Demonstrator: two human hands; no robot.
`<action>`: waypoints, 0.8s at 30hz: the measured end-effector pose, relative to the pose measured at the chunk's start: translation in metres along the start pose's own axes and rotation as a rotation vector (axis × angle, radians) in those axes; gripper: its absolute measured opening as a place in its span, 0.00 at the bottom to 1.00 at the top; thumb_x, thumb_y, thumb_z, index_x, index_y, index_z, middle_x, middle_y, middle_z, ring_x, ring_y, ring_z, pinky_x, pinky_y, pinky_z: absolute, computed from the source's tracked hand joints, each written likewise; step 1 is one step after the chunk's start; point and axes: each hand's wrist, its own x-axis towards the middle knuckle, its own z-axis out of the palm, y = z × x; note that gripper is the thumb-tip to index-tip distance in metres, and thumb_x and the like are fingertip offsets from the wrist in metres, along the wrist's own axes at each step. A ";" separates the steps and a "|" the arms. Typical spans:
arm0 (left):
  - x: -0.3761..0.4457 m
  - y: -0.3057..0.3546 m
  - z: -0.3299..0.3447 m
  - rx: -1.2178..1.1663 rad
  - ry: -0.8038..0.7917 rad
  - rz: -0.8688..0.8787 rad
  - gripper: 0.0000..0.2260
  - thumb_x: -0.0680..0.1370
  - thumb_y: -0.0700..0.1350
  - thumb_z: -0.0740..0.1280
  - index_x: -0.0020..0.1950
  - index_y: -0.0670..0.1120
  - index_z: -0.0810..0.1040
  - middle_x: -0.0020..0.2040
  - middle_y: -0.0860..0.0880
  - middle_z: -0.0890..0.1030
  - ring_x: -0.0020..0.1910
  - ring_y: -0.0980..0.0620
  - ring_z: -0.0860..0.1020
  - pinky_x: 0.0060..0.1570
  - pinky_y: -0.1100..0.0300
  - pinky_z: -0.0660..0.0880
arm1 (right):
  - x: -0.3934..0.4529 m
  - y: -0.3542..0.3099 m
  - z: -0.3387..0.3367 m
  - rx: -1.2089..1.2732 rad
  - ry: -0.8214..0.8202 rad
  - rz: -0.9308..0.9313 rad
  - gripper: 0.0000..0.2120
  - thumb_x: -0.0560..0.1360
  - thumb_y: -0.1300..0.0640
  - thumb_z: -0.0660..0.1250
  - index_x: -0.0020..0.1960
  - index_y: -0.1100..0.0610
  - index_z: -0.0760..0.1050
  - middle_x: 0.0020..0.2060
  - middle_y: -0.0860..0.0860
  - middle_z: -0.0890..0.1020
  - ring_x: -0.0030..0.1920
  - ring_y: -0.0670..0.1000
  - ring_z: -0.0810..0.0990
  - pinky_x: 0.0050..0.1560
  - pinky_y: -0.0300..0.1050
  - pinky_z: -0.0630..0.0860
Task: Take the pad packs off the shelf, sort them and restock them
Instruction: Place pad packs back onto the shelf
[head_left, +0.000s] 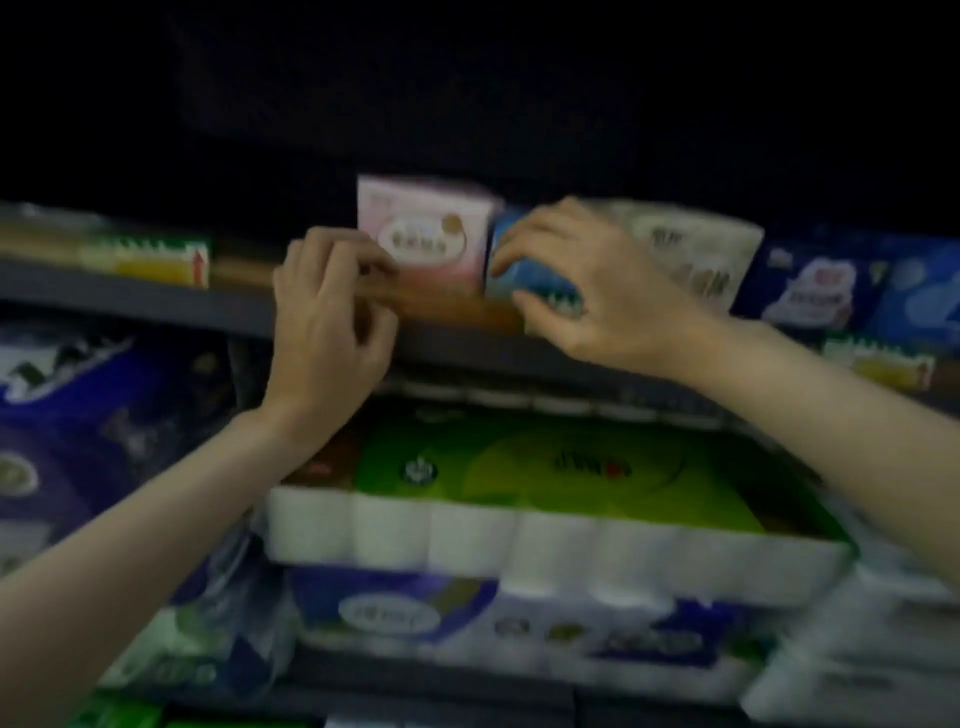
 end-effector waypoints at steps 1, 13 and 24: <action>-0.016 0.005 0.002 0.011 -0.041 0.048 0.10 0.71 0.38 0.60 0.51 0.42 0.70 0.51 0.38 0.74 0.51 0.45 0.68 0.49 0.55 0.63 | -0.012 -0.003 0.003 0.033 -0.012 -0.021 0.13 0.72 0.55 0.60 0.51 0.60 0.78 0.48 0.55 0.79 0.49 0.56 0.76 0.51 0.46 0.71; -0.204 0.034 0.064 0.169 -0.690 0.442 0.08 0.69 0.38 0.62 0.47 0.45 0.70 0.45 0.44 0.78 0.44 0.46 0.69 0.49 0.52 0.63 | -0.209 -0.031 0.172 0.342 -0.709 -0.055 0.16 0.77 0.58 0.61 0.64 0.56 0.72 0.60 0.54 0.75 0.59 0.55 0.74 0.55 0.49 0.72; -0.378 0.068 0.076 0.129 -1.325 0.481 0.15 0.64 0.39 0.57 0.49 0.45 0.74 0.47 0.46 0.81 0.43 0.46 0.76 0.47 0.54 0.66 | -0.391 -0.072 0.334 0.434 -1.191 -0.030 0.26 0.79 0.60 0.57 0.75 0.59 0.54 0.73 0.57 0.58 0.71 0.57 0.61 0.68 0.48 0.64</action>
